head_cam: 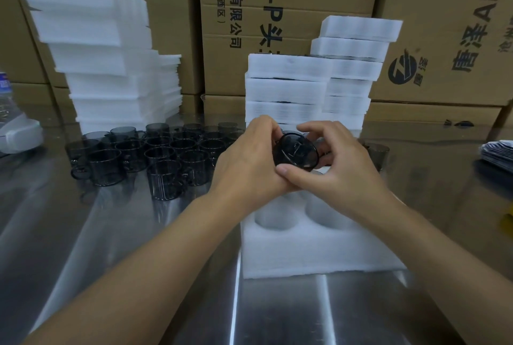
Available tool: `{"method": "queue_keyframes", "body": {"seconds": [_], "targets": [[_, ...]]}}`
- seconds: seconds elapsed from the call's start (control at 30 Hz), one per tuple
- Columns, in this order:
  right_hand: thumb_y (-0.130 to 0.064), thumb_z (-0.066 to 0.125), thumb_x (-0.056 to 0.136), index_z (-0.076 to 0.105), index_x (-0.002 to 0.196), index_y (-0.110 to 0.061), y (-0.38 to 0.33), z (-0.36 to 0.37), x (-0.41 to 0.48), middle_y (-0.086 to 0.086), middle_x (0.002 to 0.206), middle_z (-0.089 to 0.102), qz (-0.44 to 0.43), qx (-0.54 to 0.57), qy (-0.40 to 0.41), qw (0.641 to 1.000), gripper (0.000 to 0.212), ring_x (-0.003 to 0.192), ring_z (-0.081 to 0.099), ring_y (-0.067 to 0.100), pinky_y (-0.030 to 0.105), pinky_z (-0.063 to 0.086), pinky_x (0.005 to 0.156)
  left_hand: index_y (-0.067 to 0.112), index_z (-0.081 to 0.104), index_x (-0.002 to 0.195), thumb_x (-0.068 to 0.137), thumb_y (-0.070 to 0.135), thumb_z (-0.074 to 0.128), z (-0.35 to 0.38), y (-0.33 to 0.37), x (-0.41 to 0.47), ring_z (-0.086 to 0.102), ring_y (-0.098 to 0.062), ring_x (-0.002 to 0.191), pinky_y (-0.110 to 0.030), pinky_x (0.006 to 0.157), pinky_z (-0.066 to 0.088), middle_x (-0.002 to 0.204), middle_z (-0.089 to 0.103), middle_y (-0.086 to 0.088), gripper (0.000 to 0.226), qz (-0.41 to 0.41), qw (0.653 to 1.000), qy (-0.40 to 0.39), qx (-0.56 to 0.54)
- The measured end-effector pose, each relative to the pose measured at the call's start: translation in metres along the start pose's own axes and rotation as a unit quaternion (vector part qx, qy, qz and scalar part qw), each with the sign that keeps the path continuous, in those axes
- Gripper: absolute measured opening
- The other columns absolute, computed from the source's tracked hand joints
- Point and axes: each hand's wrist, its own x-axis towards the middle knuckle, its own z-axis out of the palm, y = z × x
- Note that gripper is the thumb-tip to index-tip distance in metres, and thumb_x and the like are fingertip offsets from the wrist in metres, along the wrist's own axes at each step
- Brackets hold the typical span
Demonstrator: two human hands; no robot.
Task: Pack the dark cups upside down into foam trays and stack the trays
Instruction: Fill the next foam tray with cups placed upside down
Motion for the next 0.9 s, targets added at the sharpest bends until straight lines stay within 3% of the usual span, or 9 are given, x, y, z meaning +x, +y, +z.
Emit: {"method": "queue_keyframes", "body": {"seconds": [0.1,0.27,0.37,0.47,0.63,0.73,0.83,0.9], "targets": [[-0.050,0.076,0.063,0.051,0.121,-0.033,0.002,0.001,0.000,-0.009,0.105,0.054,0.009,0.000,-0.003,1.000,0.065,0.088,0.057,0.004,0.018,0.046,0.077,0.036,0.035,0.091,0.050,0.060,0.069,0.000,-0.002,0.001,0.051,0.006,0.073,-0.023,0.052,0.033,0.085,0.051,0.018,0.058,0.022,1.000,0.005,0.017],[-0.031,0.076,0.072,0.048,0.118,-0.037,0.004,0.000,0.003,-0.015,0.098,0.055,0.051,0.062,-0.011,0.997,0.054,0.079,0.056,-0.003,0.018,0.044,0.070,0.031,0.046,0.097,0.052,0.053,0.081,-0.024,-0.012,0.012,0.043,0.004,0.061,-0.013,0.055,0.038,0.086,0.049,0.013,0.062,0.022,0.984,-0.153,-0.093],[-0.020,0.075,0.074,0.050,0.113,-0.041,0.002,-0.007,0.004,-0.010,0.103,0.054,0.065,0.146,-0.062,0.985,0.051,0.083,0.054,0.005,0.029,0.050,0.072,0.027,0.053,0.093,0.074,0.025,0.076,-0.040,-0.023,0.022,0.046,0.000,0.057,-0.014,0.055,0.041,0.080,0.052,0.008,0.031,-0.049,0.966,-0.226,-0.115],[-0.025,0.069,0.067,0.052,0.113,-0.044,-0.005,-0.013,0.001,-0.009,0.105,0.057,0.037,0.175,-0.120,0.977,0.052,0.092,0.056,0.010,0.025,0.049,0.075,0.023,0.060,0.083,0.083,0.024,0.066,-0.049,-0.032,0.027,0.055,-0.002,0.054,-0.018,0.056,0.048,0.070,0.060,0.009,0.006,-0.120,0.956,-0.252,-0.091],[-0.027,0.072,0.068,0.051,0.120,-0.049,-0.014,-0.013,-0.007,-0.021,0.108,0.057,-0.011,0.131,-0.233,0.964,0.059,0.108,0.057,0.007,0.031,0.049,0.090,0.015,0.059,0.076,0.094,0.036,0.051,-0.053,-0.038,0.030,0.059,-0.010,0.052,-0.024,0.052,0.050,0.055,0.059,0.005,0.028,-0.221,0.930,-0.281,-0.081],[-0.025,0.069,0.070,0.048,0.121,-0.052,-0.018,-0.013,-0.008,-0.024,0.114,0.057,-0.018,0.102,-0.270,0.957,0.061,0.117,0.052,0.003,0.036,0.045,0.099,0.015,0.060,0.077,0.092,0.054,0.047,-0.054,-0.039,0.029,0.060,-0.008,0.049,-0.022,0.048,0.049,0.052,0.060,0.007,0.044,-0.232,0.916,-0.323,-0.057],[-0.020,0.069,0.071,0.049,0.124,-0.049,-0.018,-0.015,-0.008,-0.021,0.116,0.058,-0.015,0.100,-0.295,0.950,0.063,0.117,0.053,0.006,0.038,0.046,0.099,0.017,0.060,0.075,0.080,0.075,0.042,-0.054,-0.039,0.028,0.061,-0.007,0.050,-0.022,0.050,0.049,0.052,0.062,0.007,0.061,-0.221,0.909,-0.350,-0.046],[-0.021,0.069,0.071,0.050,0.125,-0.046,-0.017,-0.015,-0.007,-0.020,0.116,0.058,-0.006,0.093,-0.305,0.948,0.062,0.114,0.055,0.005,0.034,0.047,0.098,0.019,0.060,0.075,0.060,0.087,0.040,-0.055,-0.038,0.027,0.064,-0.006,0.054,-0.022,0.052,0.050,0.053,0.064,0.008,0.072,-0.214,0.909,-0.354,-0.043]]}}
